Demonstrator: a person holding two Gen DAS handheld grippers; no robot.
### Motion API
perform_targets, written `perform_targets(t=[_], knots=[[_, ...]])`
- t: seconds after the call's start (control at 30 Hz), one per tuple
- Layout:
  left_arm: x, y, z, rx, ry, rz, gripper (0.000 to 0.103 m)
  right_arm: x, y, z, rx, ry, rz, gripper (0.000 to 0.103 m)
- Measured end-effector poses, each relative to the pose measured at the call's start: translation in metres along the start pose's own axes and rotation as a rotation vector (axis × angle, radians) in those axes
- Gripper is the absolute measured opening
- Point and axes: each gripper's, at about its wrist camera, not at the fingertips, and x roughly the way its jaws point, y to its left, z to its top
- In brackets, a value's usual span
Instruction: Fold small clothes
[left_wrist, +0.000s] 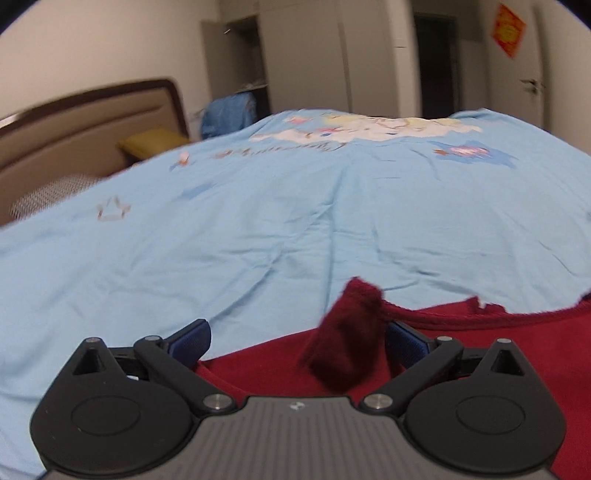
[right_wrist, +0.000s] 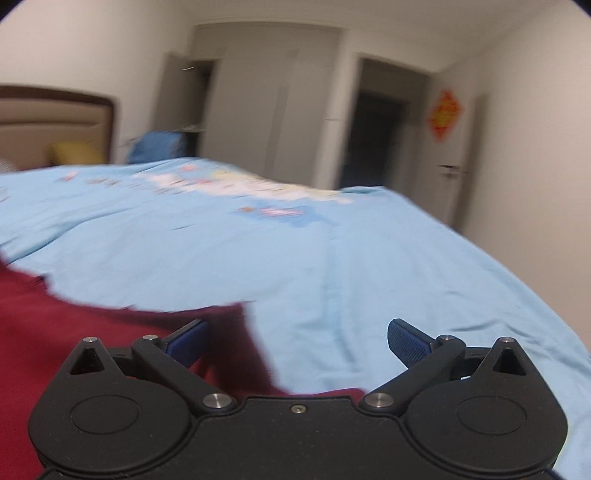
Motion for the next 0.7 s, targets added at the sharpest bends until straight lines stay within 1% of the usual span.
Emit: perform_targets(t=[0.07, 0.13, 0.2, 0.33, 0.4, 0.5, 0.6, 0.7], knots=[[0.009, 0.011, -0.002, -0.069, 0.038, -0.023, 0.103, 0.012, -0.007, -0.005, 0.045, 0.041, -0.017, 0.102], [0.016, 0.021, -0.006, -0.126, 0.068, -0.056, 0.103, 0.021, -0.007, -0.012, 0.053, 0.070, -0.014, 0.102], [0.020, 0.026, -0.009, -0.151, 0.080, -0.073, 0.103, 0.029, -0.003, -0.017, 0.048, 0.086, -0.017, 0.102], [0.023, 0.019, -0.014, -0.116, 0.084, -0.048, 0.103, 0.042, 0.001, -0.023, 0.044, 0.138, -0.006, 0.102], [0.024, 0.015, -0.014, -0.101, 0.084, -0.037, 0.103, 0.044, -0.001, -0.024, 0.063, 0.147, 0.005, 0.102], [0.023, 0.015, -0.014, -0.106, 0.081, -0.040, 0.103, 0.045, -0.007, -0.026, 0.107, 0.158, 0.026, 0.102], [0.023, 0.017, -0.015, -0.114, 0.076, -0.048, 0.103, 0.042, -0.012, -0.027, 0.144, 0.153, 0.047, 0.102], [0.020, 0.020, -0.016, -0.132, 0.058, -0.063, 0.103, 0.034, -0.024, -0.029, 0.222, 0.114, 0.080, 0.102]])
